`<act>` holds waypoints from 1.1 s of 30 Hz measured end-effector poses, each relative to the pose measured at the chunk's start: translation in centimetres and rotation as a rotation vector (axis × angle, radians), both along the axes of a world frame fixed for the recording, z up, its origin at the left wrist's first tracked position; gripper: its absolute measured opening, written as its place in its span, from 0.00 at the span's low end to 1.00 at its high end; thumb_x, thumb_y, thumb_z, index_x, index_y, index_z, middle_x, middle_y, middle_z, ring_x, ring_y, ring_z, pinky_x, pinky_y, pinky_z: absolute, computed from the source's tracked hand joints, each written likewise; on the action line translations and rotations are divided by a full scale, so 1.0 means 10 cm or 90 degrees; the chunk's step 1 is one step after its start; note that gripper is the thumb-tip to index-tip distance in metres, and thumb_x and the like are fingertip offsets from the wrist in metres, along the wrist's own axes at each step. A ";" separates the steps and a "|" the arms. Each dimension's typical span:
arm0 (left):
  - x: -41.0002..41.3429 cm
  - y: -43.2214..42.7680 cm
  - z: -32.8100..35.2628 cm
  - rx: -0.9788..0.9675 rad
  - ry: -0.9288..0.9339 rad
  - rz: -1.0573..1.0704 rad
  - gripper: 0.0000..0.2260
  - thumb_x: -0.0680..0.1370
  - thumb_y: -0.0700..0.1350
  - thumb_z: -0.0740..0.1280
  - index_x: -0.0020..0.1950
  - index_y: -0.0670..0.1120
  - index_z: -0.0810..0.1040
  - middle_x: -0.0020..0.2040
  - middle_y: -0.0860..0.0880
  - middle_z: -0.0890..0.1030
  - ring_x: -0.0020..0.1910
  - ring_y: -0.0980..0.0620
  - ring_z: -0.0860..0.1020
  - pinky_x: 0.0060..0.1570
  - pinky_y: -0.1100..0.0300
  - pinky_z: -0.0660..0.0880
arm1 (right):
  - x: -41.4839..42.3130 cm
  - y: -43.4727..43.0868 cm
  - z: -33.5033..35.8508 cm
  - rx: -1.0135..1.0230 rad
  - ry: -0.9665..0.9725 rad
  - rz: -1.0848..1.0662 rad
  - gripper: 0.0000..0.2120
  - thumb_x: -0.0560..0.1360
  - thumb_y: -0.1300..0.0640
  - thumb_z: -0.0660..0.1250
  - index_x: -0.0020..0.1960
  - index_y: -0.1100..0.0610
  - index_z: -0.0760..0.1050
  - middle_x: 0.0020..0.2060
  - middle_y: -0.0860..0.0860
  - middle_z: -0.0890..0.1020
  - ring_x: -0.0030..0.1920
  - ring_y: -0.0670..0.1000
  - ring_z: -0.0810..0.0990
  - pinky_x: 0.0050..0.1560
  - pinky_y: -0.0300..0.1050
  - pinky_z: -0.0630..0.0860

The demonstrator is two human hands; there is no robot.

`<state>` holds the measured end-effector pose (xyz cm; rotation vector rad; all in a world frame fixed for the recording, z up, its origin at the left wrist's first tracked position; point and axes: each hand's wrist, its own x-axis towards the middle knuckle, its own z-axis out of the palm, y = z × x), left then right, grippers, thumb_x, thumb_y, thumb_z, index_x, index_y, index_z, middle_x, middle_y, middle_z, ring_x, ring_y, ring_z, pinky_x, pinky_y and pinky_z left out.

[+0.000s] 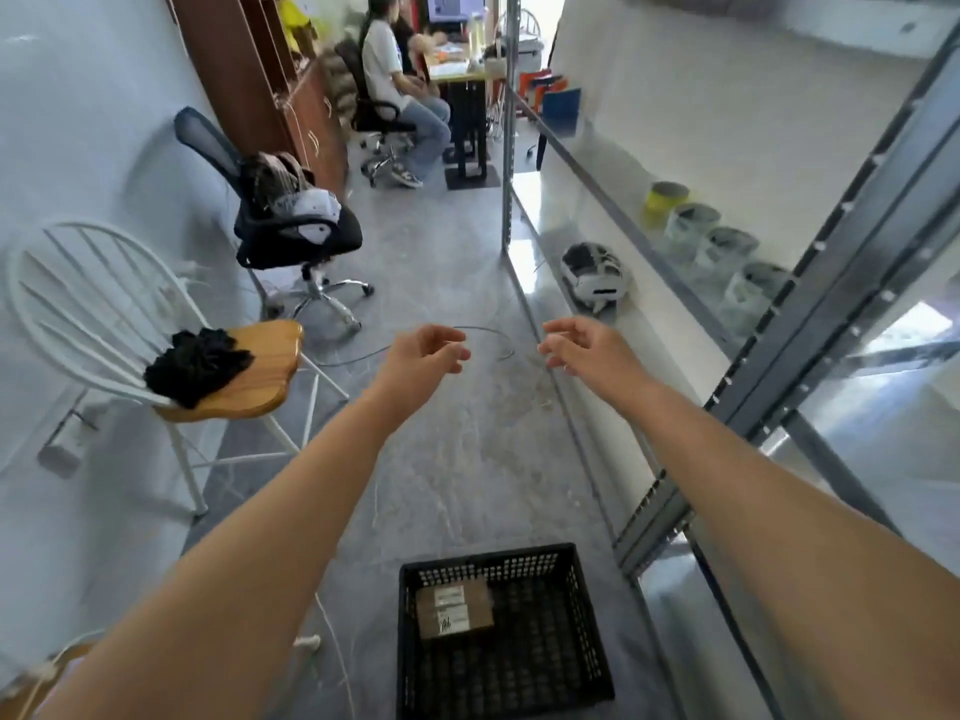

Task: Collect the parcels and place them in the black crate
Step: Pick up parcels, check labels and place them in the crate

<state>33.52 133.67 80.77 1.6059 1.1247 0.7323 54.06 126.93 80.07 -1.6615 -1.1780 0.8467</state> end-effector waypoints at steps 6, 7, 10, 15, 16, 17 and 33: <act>0.35 -0.17 0.83 0.106 -0.009 -0.058 0.06 0.80 0.38 0.61 0.54 0.43 0.77 0.45 0.49 0.81 0.38 0.57 0.79 0.34 0.72 0.72 | 0.31 -0.40 0.81 0.094 -0.005 -0.045 0.10 0.76 0.59 0.65 0.57 0.57 0.75 0.51 0.58 0.82 0.41 0.47 0.80 0.51 0.42 0.76; 0.42 -0.21 0.90 0.121 -0.008 -0.072 0.05 0.80 0.39 0.62 0.52 0.45 0.77 0.43 0.50 0.82 0.38 0.58 0.80 0.34 0.72 0.72 | 0.35 -0.47 0.88 0.101 -0.004 -0.049 0.10 0.76 0.60 0.65 0.56 0.57 0.75 0.51 0.59 0.82 0.41 0.48 0.80 0.50 0.42 0.77; 0.62 -0.30 0.99 0.138 -0.035 -0.113 0.06 0.79 0.38 0.62 0.50 0.46 0.77 0.40 0.53 0.82 0.34 0.63 0.81 0.32 0.75 0.71 | 0.43 -0.64 0.97 0.105 -0.025 -0.058 0.09 0.76 0.60 0.64 0.56 0.56 0.75 0.51 0.60 0.82 0.41 0.49 0.81 0.42 0.35 0.76; 0.95 -0.38 1.04 0.147 -0.055 -0.209 0.06 0.79 0.36 0.62 0.53 0.43 0.78 0.41 0.50 0.82 0.38 0.56 0.80 0.33 0.75 0.72 | 0.54 -0.97 1.03 0.114 -0.047 -0.155 0.07 0.77 0.58 0.63 0.54 0.52 0.74 0.47 0.53 0.82 0.38 0.44 0.81 0.38 0.32 0.74; 1.02 -0.38 1.05 0.150 -0.062 -0.232 0.06 0.79 0.36 0.62 0.52 0.43 0.78 0.41 0.49 0.82 0.38 0.56 0.80 0.33 0.75 0.73 | 0.56 -1.04 1.05 0.120 -0.052 -0.181 0.07 0.77 0.58 0.63 0.55 0.52 0.74 0.47 0.53 0.82 0.38 0.44 0.81 0.40 0.33 0.74; 1.09 -0.39 1.08 0.151 -0.062 -0.259 0.06 0.79 0.37 0.62 0.52 0.43 0.78 0.41 0.50 0.82 0.38 0.57 0.80 0.34 0.74 0.73 | 0.59 -1.11 1.08 0.126 -0.055 -0.214 0.08 0.77 0.58 0.63 0.55 0.53 0.74 0.47 0.52 0.82 0.39 0.45 0.81 0.41 0.34 0.74; 2.20 -2.18 1.12 0.042 -0.151 -0.839 0.08 0.78 0.39 0.65 0.49 0.52 0.79 0.42 0.54 0.84 0.39 0.59 0.82 0.46 0.62 0.76 | 0.11 -3.58 1.18 0.152 0.002 -0.765 0.10 0.80 0.56 0.56 0.53 0.53 0.76 0.43 0.48 0.83 0.42 0.48 0.82 0.49 0.42 0.76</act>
